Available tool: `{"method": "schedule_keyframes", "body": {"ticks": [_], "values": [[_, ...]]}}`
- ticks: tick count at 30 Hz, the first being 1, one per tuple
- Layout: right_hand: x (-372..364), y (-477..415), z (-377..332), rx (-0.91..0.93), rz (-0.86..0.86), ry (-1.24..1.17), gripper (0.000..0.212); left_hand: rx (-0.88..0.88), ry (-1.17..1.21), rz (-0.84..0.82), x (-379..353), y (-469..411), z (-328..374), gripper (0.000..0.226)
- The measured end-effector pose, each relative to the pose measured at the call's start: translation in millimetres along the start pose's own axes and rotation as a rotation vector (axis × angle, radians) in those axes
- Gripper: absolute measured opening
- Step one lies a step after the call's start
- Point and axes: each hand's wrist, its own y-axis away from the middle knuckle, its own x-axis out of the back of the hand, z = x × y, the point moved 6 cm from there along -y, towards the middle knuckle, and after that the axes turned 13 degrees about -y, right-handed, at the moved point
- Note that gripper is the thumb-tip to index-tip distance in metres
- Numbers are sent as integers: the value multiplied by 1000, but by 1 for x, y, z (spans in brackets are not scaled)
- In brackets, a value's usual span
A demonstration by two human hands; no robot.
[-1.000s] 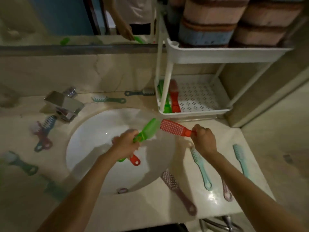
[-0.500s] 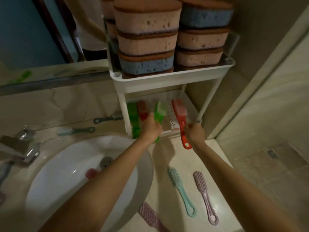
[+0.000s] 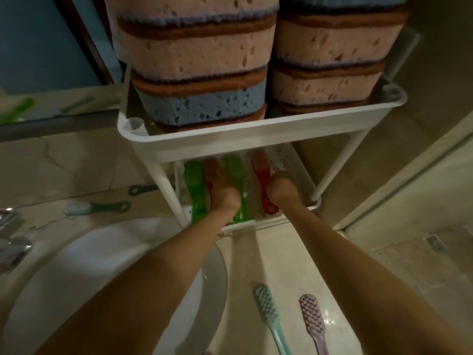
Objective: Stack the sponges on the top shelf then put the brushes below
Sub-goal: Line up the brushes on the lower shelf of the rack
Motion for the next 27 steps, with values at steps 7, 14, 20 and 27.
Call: {"method": "schedule_keyframes", "body": {"ticks": [7,14,20,27], "values": [[-18,-3,5,34,-89,-18,46,-34,-204,-54,-4,-12,-7,64],[-26,4,-5,185,-119,117,35,-187,-528,-39,-6,-9,-6,43],[-30,5,-2,203,-72,92,32,-197,-427,1,-4,-6,-12,35],[-11,62,-16,299,187,-144,31,-130,-217,112,39,39,-10,28]]}}
